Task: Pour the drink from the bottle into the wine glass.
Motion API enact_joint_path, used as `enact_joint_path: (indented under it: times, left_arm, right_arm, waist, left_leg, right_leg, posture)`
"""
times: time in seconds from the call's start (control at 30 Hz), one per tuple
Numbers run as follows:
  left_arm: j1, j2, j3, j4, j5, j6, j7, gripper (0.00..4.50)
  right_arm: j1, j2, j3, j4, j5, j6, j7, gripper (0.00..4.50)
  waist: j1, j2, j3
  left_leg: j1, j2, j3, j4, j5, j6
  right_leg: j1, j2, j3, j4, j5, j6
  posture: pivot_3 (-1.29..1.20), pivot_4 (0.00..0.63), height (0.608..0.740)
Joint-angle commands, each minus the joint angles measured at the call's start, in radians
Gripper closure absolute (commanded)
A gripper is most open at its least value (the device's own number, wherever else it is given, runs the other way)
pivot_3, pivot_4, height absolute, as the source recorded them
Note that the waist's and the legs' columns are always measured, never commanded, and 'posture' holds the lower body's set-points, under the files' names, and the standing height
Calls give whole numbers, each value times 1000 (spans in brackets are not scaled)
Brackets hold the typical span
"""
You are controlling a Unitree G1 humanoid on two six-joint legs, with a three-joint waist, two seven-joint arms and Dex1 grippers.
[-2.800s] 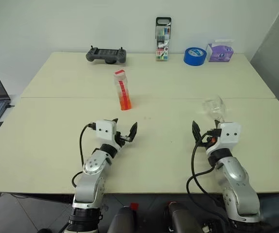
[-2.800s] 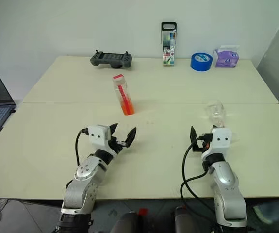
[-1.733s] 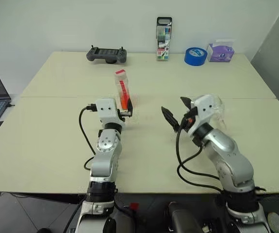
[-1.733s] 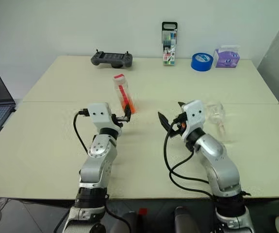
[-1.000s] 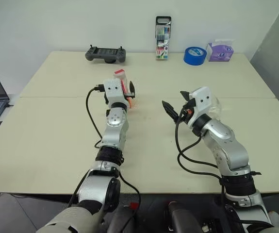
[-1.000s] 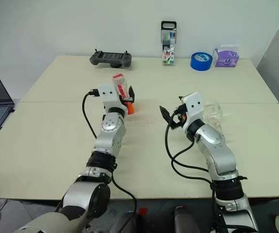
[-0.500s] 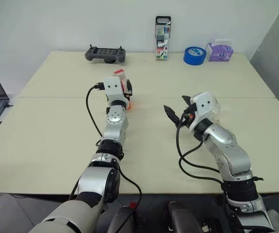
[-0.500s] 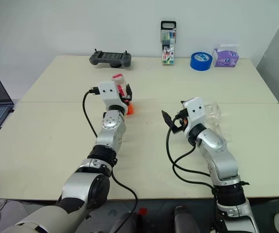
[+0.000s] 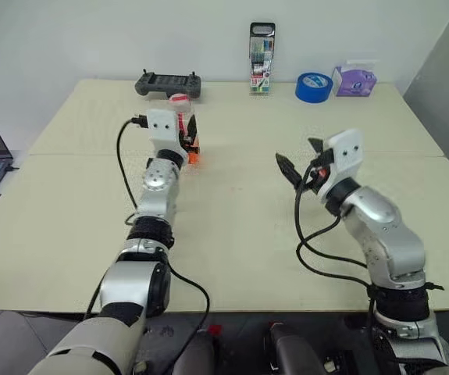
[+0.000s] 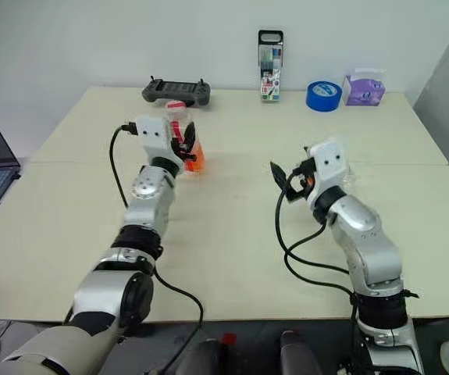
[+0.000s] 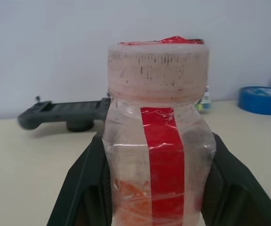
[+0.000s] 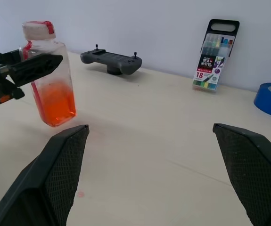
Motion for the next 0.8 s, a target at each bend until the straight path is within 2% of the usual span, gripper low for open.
enact_joint_path:
  times: [0.03,0.13,0.27,0.47,0.8]
  left_arm:
    - [122,35,-91,-289,-92,131,-261,2661]
    - [261,59,-156,-512,-131,243,-345,2662]
    - [378,59,-194,-677,-150,314,-372,2671]
    - [415,-13,-212,-750,-144,361,-306,2672]
    - [415,-31,-212,-775,-153,387,-305,2673]
  right_arm:
    - [-85,10,-53,-116,144,184,7,0]
    - [-140,19,-85,-142,237,312,2,0]
    - [-164,7,-90,-154,264,399,-30,0]
    - [-125,42,-57,-174,296,451,-51,0]
    - [-111,67,-6,-179,270,448,-94,0]
  waist:
    - [0,0,0]
    - [0,0,0]
    - [3,1,0]
    - [3,1,0]
    - [0,1,0]
  left_leg:
    - [0,0,-3,0,0,0]
    - [-1,0,-6,-1,-1,1]
    - [0,-1,-6,1,-2,4]
    - [0,-2,-7,2,-1,6]
    - [0,-1,-7,1,-1,6]
  right_leg:
    - [0,-1,-1,-1,0,0]
    - [0,-5,-2,-1,0,-1]
    - [2,-7,-2,0,0,-1]
    - [3,-7,-3,0,0,-1]
    - [2,-4,-4,1,0,-1]
  posture:
    - [0,150,740]
    - [0,150,740]
    - [0,150,740]
    - [0,150,740]
    - [0,150,740]
